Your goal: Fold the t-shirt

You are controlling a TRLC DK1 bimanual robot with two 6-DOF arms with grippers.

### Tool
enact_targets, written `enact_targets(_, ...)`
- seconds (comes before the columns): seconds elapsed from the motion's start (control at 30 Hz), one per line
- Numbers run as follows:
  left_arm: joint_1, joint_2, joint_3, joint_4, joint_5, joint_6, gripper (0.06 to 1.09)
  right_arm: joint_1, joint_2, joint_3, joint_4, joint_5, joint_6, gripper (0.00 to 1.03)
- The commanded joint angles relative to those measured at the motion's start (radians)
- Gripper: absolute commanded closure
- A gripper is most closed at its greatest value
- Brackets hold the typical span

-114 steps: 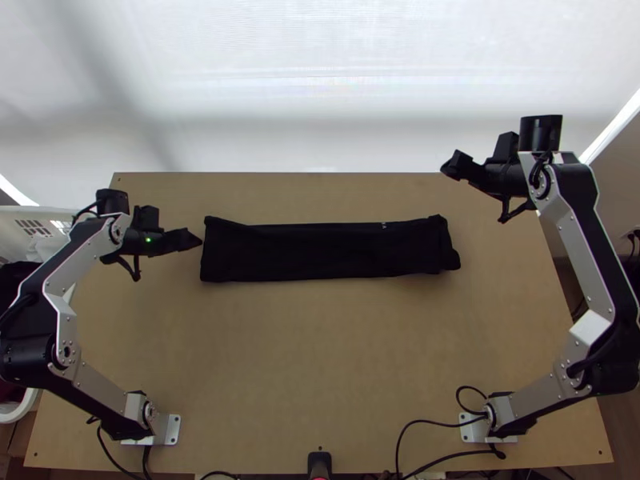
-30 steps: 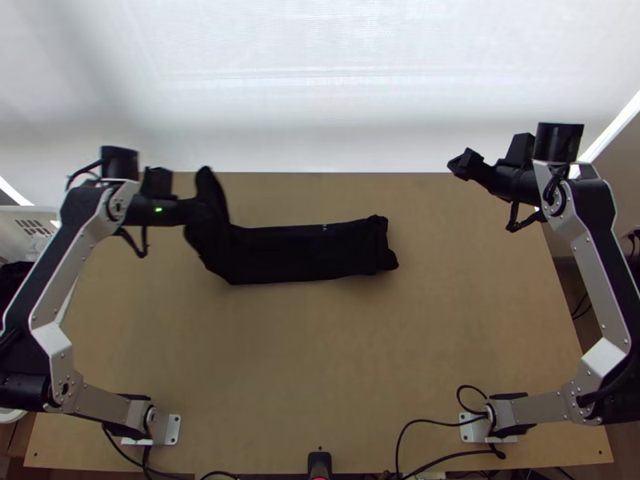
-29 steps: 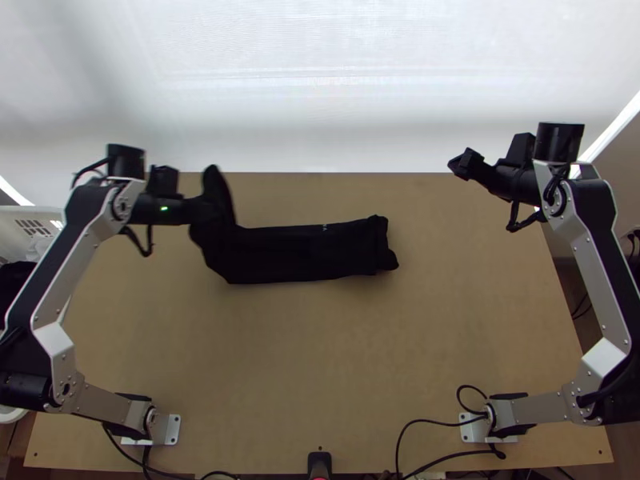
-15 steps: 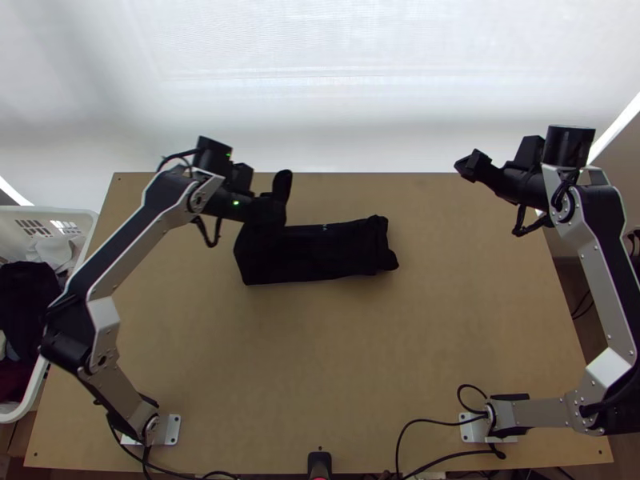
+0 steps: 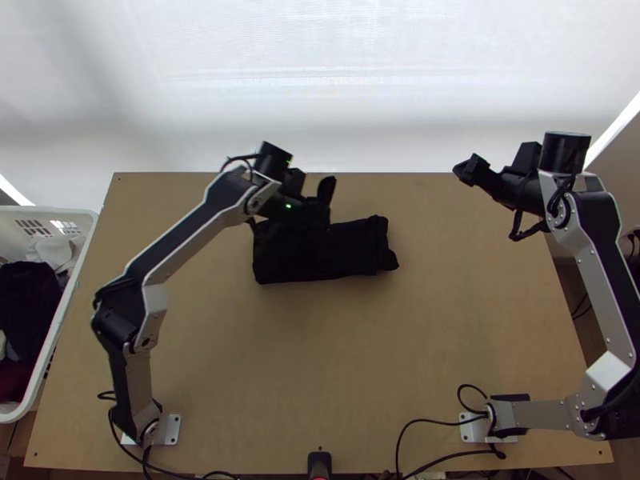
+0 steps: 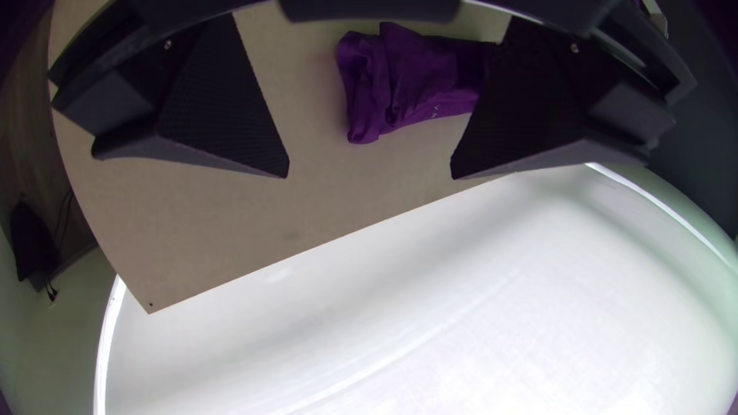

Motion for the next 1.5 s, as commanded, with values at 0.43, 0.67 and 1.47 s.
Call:
enact_targets(0.43, -0.111, 0.177, 0.215, 0.023, -0.052, -0.017, 0.10, -0.002, -0.052, -0.063, 0.030, -0.010, 0.047, 0.04)
enact_targets(0.67, -0.112, 0.108, 0.229, 0.092, -0.050, -0.034, 0.09, 0.045, -0.058, -0.124, 0.064, -0.007, 0.047, 0.04)
enact_targets(1.47, 0.093, -0.099, 0.133, 0.072, -0.052, -0.043, 0.09, 0.461, 0.229, -0.108, 0.113, 0.354, -0.103, 0.04)
